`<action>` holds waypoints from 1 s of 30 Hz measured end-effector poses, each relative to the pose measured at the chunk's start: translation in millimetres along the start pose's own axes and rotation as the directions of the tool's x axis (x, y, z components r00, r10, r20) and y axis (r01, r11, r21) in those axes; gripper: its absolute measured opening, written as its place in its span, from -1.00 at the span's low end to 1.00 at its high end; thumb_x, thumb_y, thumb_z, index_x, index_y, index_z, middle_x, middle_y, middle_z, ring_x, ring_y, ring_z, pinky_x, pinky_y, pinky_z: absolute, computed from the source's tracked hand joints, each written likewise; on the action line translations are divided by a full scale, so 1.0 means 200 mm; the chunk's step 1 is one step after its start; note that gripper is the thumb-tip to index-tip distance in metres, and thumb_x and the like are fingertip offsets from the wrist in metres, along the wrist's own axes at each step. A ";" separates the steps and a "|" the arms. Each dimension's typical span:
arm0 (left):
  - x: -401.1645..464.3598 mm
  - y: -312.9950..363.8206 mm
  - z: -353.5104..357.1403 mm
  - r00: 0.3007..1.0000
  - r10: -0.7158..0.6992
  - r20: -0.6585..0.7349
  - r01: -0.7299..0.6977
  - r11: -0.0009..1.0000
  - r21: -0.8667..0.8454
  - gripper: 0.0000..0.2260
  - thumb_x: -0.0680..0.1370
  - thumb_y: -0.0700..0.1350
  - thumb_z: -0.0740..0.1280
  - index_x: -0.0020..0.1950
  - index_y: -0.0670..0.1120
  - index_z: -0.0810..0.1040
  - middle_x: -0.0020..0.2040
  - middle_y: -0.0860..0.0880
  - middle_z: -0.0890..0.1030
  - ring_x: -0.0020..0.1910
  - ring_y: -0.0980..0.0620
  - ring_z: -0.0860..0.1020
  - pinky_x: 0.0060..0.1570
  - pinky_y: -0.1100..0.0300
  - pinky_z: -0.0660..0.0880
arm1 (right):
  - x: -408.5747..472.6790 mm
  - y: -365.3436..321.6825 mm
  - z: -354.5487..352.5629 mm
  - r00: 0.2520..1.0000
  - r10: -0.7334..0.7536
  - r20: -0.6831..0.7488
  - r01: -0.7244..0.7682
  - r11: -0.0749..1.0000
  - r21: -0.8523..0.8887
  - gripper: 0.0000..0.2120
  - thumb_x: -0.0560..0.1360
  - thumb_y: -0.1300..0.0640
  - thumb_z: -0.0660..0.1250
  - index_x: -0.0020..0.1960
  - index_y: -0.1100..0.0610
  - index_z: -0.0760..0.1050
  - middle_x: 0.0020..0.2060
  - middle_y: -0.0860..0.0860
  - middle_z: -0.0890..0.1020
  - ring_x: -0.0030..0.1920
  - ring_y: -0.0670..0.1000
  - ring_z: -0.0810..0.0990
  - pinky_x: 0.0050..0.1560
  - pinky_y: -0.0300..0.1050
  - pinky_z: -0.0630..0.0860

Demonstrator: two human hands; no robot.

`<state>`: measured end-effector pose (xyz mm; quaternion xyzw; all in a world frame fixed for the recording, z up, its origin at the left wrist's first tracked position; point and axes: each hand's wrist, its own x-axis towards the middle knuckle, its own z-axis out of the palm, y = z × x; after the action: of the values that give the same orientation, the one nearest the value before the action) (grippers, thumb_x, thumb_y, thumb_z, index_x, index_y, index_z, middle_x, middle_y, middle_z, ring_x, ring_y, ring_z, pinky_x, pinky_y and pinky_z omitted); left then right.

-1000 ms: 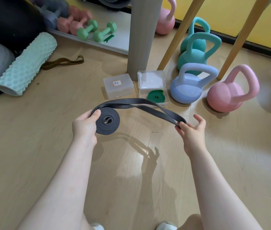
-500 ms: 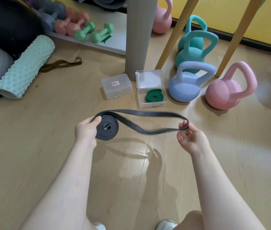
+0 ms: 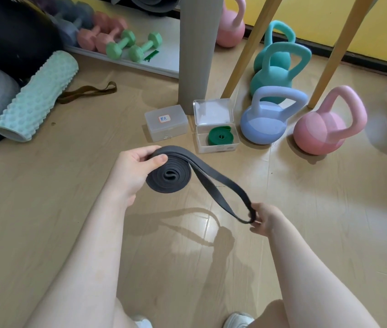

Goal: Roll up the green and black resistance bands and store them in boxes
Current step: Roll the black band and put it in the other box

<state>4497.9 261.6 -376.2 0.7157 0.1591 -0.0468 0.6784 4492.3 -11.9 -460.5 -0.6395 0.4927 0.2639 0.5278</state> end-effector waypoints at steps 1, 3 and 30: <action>-0.01 0.01 0.01 1.000 0.018 0.022 -0.018 1.000 0.001 -0.82 0.48 -0.28 0.34 -0.08 0.00 0.60 -0.33 0.21 0.66 -0.31 0.31 0.58 -0.29 0.49 0.45 | -0.01 0.01 0.02 0.999 -0.033 -0.026 0.030 0.993 -0.115 -0.69 0.59 0.23 0.15 0.28 0.33 0.38 0.15 0.21 0.53 0.23 0.21 0.46 0.25 0.07 0.37; -0.02 0.04 0.05 0.997 0.039 0.059 -0.039 0.999 -0.008 -0.82 0.48 -0.30 0.34 0.00 -0.07 0.60 -0.30 0.18 0.66 -0.30 0.30 0.58 -0.27 0.49 0.45 | -0.04 -0.01 0.05 0.982 -0.186 -0.039 0.172 0.959 -0.227 -0.67 0.59 0.25 0.12 0.34 0.28 0.35 0.31 0.19 0.43 0.34 0.20 0.36 0.30 0.06 0.32; -0.09 0.10 -0.08 0.969 0.172 0.180 -0.087 0.912 -0.401 -0.62 0.17 0.07 0.53 -0.05 0.02 0.68 -0.09 0.06 0.69 -0.08 0.13 0.62 -0.10 0.29 0.53 | -0.06 0.02 0.33 0.774 -0.368 0.516 0.487 0.866 -0.115 -0.27 0.43 -0.11 0.38 0.48 -0.10 0.08 0.38 -0.02 0.32 0.35 0.08 0.35 0.26 0.07 0.36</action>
<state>4484.3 273.7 -351.2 0.5661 0.0441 -0.0448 0.8219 4496.6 54.7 -471.1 -0.7092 0.1517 0.3431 0.5968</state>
